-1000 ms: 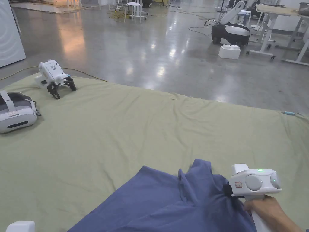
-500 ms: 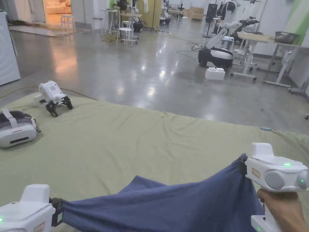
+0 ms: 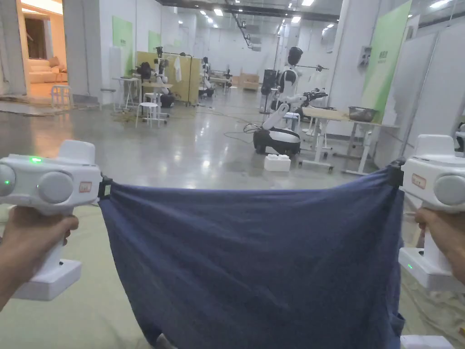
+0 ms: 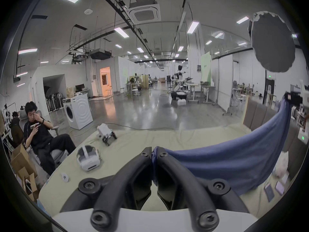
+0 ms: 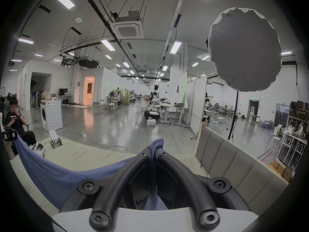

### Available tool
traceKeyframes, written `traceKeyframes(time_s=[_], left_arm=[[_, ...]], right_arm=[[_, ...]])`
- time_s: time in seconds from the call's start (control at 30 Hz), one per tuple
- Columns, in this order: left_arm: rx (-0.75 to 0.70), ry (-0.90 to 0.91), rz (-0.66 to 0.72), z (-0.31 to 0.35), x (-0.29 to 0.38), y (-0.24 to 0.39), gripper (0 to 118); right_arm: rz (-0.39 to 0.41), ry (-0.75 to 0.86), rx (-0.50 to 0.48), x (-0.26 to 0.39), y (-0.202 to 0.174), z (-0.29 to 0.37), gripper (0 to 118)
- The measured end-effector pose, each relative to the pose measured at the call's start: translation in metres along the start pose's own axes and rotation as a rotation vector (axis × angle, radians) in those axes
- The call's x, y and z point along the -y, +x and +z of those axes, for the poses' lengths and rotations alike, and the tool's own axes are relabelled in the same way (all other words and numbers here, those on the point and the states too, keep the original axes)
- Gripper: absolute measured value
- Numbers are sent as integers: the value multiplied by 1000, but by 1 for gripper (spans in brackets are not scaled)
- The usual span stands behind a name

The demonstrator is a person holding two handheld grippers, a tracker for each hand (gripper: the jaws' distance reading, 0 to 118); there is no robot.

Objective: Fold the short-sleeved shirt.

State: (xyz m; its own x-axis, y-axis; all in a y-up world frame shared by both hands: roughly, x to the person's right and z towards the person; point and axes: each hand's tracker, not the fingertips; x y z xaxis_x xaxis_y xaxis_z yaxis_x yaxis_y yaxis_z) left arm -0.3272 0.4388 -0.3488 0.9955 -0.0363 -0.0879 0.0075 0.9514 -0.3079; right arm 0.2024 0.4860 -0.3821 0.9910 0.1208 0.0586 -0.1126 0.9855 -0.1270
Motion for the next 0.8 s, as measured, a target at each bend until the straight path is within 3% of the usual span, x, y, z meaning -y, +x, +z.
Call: traceKeyframes(time_s=[0.23, 0.5, 0.8], left_arm=[[-39, 34, -2, -29, -89, 17, 1], [-53, 138, 19, -46, -142, 7, 1], [-44, 136, -9, -50, -75, -2, 1]], right_arm=[[-4, 36, 44, -52, 12, -29, 0], [-18, 88, 64, -92, 2, -64, 1], [29, 65, 46, -20, -22, -45, 1]])
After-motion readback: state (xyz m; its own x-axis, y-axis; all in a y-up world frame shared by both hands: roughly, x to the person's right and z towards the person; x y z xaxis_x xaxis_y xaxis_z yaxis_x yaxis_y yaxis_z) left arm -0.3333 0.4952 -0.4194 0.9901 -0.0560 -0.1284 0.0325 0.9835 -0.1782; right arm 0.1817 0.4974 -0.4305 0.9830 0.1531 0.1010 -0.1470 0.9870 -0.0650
